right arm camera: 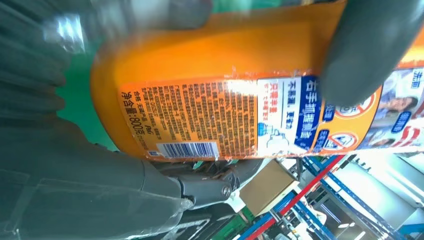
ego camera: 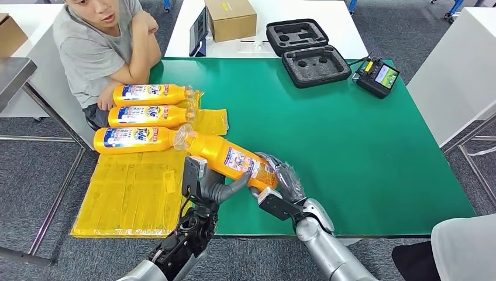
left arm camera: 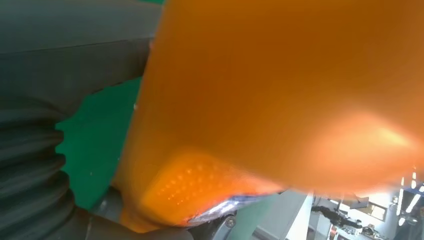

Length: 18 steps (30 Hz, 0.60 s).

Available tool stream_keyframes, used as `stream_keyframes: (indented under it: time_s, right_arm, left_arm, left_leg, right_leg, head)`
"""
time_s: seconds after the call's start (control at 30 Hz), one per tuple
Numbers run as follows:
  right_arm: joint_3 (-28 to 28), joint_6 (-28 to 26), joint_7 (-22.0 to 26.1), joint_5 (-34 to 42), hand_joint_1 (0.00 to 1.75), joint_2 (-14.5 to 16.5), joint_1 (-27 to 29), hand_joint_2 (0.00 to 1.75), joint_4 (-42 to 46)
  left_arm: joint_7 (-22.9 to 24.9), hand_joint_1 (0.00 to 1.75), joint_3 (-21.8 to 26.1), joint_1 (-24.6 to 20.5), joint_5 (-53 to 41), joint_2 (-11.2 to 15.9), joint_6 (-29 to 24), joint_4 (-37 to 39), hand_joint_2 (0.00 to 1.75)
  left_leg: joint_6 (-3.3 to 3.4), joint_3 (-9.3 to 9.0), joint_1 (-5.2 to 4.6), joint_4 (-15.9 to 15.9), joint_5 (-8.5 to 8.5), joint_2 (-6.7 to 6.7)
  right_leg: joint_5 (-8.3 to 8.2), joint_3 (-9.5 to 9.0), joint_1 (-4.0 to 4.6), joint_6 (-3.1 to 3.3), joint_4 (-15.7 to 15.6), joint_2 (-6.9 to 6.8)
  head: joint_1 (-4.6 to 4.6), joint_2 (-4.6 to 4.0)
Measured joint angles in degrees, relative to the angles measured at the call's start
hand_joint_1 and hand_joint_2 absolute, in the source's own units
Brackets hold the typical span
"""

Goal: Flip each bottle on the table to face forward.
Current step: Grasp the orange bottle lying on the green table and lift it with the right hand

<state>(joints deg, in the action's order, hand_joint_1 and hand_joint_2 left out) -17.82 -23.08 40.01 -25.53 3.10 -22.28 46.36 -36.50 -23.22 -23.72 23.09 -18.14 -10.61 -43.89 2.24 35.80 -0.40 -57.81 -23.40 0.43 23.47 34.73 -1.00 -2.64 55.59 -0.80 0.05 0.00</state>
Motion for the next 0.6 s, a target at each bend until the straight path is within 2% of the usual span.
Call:
stream_keyframes:
  time_s: [0.27, 0.6]
  right_arm:
    - [-1.7, -0.5, -0.3, -0.1, 1.75, 0.9, 0.8, 1.75, 0.0]
    - [-1.7, -0.9, -0.5, 0.7, 1.75, 2.0, 1.2, 1.75, -1.0]
  left_arm:
    - [0.5, 0.0, 0.4, -1.2, 1.7, -0.7, 0.8, 2.9, 1.75]
    - [1.3, 0.0, 0.8, -1.3, 4.0, -1.2, 1.3, 3.0, 1.75]
  left_leg:
    - [0.0, 0.03, 0.0, 0.0, 0.0, 0.01]
    - [0.0, 0.03, 0.0, 0.0, 0.0, 0.01]
  right_leg:
    - [0.0, 0.03, 0.0, 0.0, 0.0, 0.01]
    - [0.0, 0.04, 0.0, 0.0, 0.0, 0.01]
  head:
    - [-0.01, 0.0]
    - [-0.01, 0.0]
